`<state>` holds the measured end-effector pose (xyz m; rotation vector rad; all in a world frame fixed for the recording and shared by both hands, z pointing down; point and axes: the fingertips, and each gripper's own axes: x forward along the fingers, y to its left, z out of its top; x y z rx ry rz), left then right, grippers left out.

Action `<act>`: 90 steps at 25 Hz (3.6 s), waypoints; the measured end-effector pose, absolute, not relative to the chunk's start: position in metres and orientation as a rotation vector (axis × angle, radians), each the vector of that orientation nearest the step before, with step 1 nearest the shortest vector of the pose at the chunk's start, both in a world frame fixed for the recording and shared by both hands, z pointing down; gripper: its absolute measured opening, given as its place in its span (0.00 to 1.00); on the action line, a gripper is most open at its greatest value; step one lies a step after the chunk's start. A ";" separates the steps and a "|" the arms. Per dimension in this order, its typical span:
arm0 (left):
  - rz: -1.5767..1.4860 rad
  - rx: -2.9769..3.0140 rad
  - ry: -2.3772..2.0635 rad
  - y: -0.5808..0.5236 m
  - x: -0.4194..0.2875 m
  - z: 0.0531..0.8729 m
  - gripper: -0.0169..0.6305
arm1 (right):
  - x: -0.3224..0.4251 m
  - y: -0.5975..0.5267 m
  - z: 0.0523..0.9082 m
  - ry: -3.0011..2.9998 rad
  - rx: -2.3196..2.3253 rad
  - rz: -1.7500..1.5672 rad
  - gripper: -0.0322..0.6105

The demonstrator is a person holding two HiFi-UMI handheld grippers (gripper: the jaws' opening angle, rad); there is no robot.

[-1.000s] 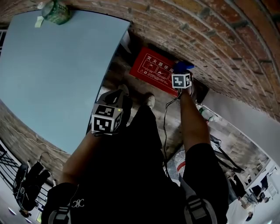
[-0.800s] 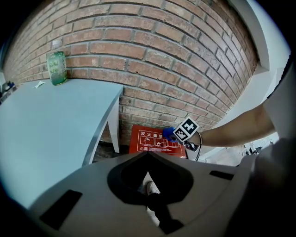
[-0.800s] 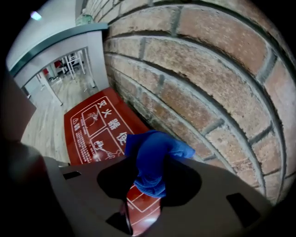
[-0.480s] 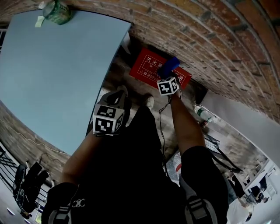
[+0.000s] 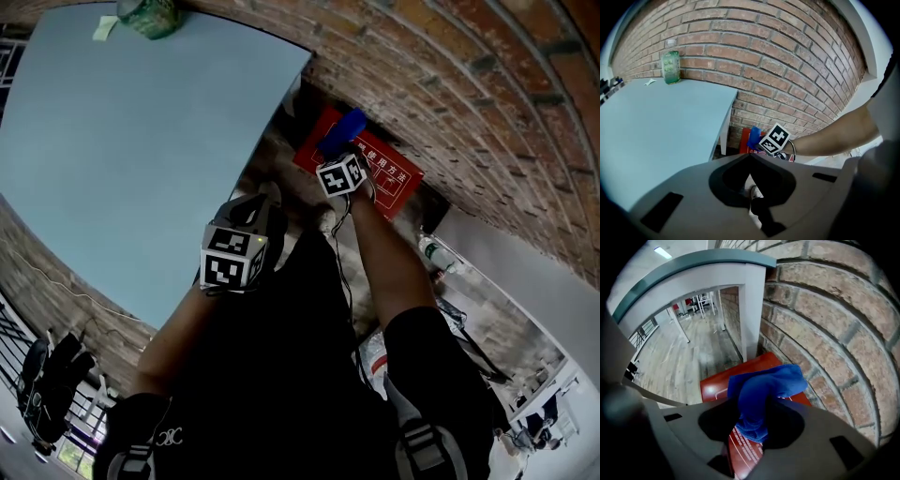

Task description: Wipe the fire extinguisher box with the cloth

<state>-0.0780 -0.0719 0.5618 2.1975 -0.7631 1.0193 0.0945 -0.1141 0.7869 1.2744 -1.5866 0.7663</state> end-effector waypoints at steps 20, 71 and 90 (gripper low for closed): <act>1.006 2.168 -0.802 -0.084 -0.103 0.566 0.03 | 0.017 -0.124 0.786 -1.715 1.131 0.734 0.29; 1.047 2.372 -0.579 0.018 0.086 0.515 0.03 | 0.225 0.135 0.756 -1.389 1.446 1.241 0.29; 0.762 2.650 -0.458 0.002 0.160 0.395 0.04 | 0.241 0.104 0.374 -1.756 2.515 0.671 0.29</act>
